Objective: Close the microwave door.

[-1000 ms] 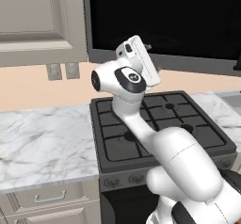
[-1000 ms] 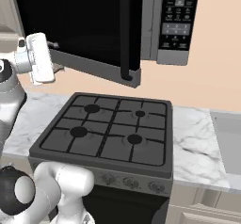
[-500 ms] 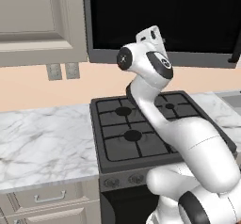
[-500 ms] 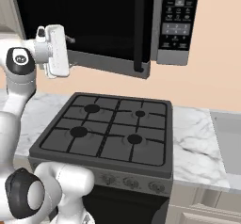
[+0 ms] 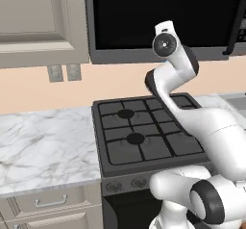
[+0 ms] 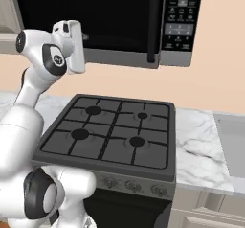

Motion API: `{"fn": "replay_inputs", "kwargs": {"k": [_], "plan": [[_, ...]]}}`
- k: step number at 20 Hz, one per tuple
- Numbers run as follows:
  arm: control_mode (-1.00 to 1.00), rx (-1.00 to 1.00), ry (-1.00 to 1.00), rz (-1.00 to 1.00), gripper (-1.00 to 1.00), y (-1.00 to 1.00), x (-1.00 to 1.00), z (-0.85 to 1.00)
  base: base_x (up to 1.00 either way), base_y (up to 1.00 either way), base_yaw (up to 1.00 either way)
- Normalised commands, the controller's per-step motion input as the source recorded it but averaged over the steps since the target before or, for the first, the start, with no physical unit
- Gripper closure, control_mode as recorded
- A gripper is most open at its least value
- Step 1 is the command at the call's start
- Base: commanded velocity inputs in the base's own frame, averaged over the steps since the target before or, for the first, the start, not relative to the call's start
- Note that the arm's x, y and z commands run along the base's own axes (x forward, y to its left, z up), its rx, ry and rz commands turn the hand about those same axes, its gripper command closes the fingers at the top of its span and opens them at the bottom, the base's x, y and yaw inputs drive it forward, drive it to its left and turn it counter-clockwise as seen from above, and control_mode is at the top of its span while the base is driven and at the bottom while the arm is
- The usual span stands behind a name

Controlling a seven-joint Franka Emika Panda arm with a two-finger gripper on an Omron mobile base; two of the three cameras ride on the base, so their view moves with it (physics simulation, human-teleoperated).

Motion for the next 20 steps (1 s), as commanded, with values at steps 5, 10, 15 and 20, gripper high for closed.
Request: {"fn": "replay_inputs", "kwargs": {"k": [5,10,15,20], "plan": [[-1.00,0.19,0.00,0.23,-1.00,-0.17,0.51,0.00,0.00,0.00,0.00],[-1.00,0.06,0.00,0.10,-1.00,-0.03,0.12,0.00,0.00,0.00,0.00],[-1.00,0.08,0.00,0.08,-1.00,-0.01,0.05,0.00,0.00,0.00,0.00],[-1.00,0.08,-0.01,0.06,-1.00,-0.01,0.00,0.00,0.00,0.00,0.00]]}}
